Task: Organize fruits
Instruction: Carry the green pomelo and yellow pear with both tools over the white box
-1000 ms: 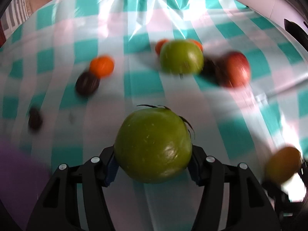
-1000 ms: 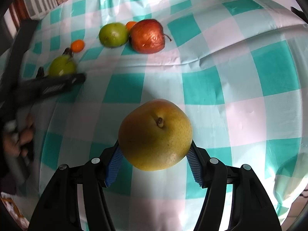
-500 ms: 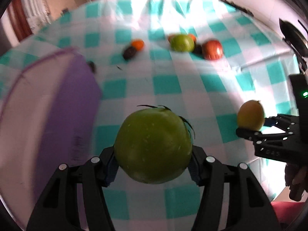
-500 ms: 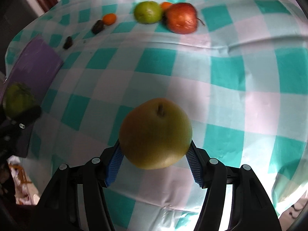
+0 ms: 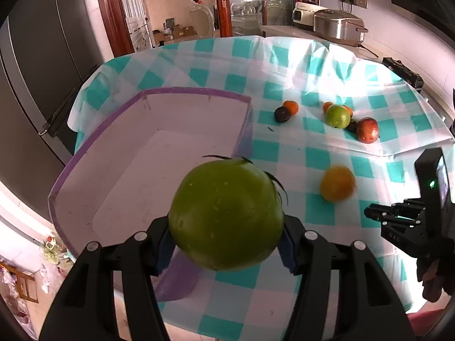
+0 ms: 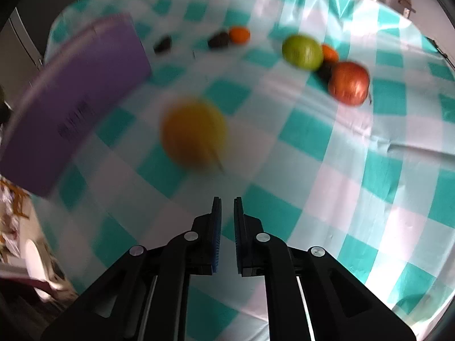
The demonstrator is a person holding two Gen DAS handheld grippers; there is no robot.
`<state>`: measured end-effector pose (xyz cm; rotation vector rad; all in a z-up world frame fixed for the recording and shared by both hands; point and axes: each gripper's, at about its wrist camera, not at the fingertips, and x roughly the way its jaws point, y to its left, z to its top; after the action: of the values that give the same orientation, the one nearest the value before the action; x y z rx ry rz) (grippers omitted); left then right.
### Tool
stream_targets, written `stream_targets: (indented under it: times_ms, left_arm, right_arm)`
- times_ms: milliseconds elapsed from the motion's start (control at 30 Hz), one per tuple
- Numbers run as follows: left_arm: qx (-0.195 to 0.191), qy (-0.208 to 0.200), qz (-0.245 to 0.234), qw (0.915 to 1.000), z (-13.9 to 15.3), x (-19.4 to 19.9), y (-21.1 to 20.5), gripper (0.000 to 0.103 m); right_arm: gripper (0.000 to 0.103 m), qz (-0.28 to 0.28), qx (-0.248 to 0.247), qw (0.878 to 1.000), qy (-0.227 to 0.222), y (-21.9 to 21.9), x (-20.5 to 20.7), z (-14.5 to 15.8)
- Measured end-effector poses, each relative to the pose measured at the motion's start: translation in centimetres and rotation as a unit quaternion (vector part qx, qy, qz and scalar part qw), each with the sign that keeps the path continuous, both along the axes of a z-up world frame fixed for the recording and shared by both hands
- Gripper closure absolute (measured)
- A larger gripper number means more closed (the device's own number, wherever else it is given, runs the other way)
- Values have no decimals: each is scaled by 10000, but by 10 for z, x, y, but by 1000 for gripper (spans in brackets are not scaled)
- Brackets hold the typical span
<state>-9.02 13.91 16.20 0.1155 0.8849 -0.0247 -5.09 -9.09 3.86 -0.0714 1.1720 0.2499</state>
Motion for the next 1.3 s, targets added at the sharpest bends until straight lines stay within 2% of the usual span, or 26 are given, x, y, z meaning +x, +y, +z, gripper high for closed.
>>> stream_targets:
  times_ms: [67, 133, 200, 233, 267, 300, 467, 600, 633, 700, 733, 800, 833, 900, 933, 1033, 1100, 1167, 1300]
  left_arm:
    - [12, -58, -71, 10000, 0, -1, 5, 43]
    - [54, -111, -227, 9997, 4, 1, 9, 43]
    - [116, -154, -376, 9991, 8, 1, 10, 43]
    - [117, -180, -425, 9989, 12, 1, 15, 43]
    - [93, -207, -423, 9988, 16, 2, 20, 43]
    - [63, -265, -395, 9989, 21, 1, 30, 43]
    - [110, -425, -257, 9987, 38, 0, 69, 43]
    - [333, -466, -37, 9984, 44, -2, 111, 43]
    - [349, -466, 52, 9983, 45, -3, 121, 43]
    - [421, -427, 312, 9977, 45, -1, 145, 43]
    - [439, -396, 414, 9974, 45, -1, 154, 43]
    - [438, -326, 618, 9966, 43, -1, 173, 43]
    - [422, -296, 728, 9960, 42, -1, 182, 43]
    - [322, -241, 926, 9949, 41, 1, 197, 43]
    - [281, -222, 985, 9945, 40, 2, 201, 43]
    - [174, -144, 1029, 9944, 36, 5, 203, 43]
    - [200, -102, 847, 9962, 34, 6, 193, 43]
    - [240, -75, 679, 9974, 32, 4, 182, 43]
    - [313, -7, 468, 9984, 31, 0, 168, 43]
  right_arm:
    - [67, -71, -64, 9998, 187, -4, -3, -14]
    - [65, -176, 172, 9996, 109, -10, -9, -16]
    - [50, -397, 300, 9987, 46, -14, -10, -13]
    - [37, -549, 450, 9975, 56, -14, -8, -10]
    - [28, -614, 631, 9961, 46, -10, -4, -9]
    - [27, -638, 794, 9948, 21, -5, 2, -7]
    - [27, -254, 608, 9975, -248, 53, 55, 6]
    - [27, -118, 436, 9982, -383, 89, 113, 8]
    - [17, -42, 451, 9984, -351, 99, 132, 7]
    - [18, 337, 545, 9976, -255, 115, 153, 3]
    - [19, 631, 534, 9966, -60, 127, 162, 0]
    - [19, 1185, 225, 9927, 89, 150, 167, -4]
    - [14, 1403, 136, 9900, 70, 159, 164, -4]
    - [14, 1458, 198, 9891, 91, 163, 162, -6]
    - [15, 1431, 310, 9891, 131, 163, 163, -9]
    - [21, 1307, 207, 9910, 221, 163, 172, -19]
    - [24, 1186, 152, 9927, 180, 159, 179, -22]
    - [29, 992, 316, 9944, 191, 153, 188, -23]
    - [40, 1158, 222, 9930, 6, 161, 194, -22]
